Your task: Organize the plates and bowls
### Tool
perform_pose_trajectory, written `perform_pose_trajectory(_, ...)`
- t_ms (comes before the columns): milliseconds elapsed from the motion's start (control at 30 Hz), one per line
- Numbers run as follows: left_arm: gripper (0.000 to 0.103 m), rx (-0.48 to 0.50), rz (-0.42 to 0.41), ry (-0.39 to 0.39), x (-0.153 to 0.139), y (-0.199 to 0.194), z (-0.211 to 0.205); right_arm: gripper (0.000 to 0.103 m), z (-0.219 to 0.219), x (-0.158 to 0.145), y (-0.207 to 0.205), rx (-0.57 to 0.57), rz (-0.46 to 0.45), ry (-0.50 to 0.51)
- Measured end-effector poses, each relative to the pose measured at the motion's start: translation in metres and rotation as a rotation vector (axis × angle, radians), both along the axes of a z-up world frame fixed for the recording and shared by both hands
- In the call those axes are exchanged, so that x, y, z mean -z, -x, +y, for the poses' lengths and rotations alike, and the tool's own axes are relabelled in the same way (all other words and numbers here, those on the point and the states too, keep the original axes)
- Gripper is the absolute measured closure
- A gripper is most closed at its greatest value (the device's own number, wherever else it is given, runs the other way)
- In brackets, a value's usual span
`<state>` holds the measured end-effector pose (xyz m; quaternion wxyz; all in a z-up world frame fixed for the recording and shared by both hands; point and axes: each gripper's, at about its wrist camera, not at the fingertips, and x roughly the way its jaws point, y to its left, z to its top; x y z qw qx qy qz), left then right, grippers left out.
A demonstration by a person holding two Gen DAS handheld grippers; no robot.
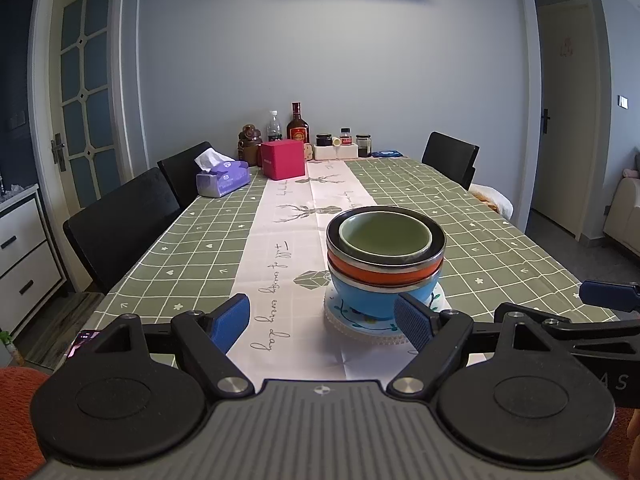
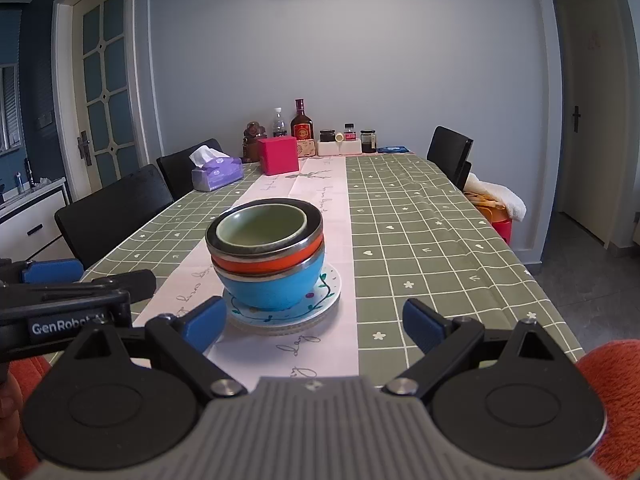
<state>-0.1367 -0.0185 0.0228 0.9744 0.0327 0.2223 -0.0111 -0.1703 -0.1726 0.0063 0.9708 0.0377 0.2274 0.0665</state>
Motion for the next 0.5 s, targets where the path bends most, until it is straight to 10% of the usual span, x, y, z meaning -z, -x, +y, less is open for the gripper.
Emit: perform_pose_trajectory(500,0.007,0.0,0.0,0.002,-0.0006,0.0013,0.0009,0.01,0.0007,-0.0005,0.0004,-0.001,-0.002,0.003)
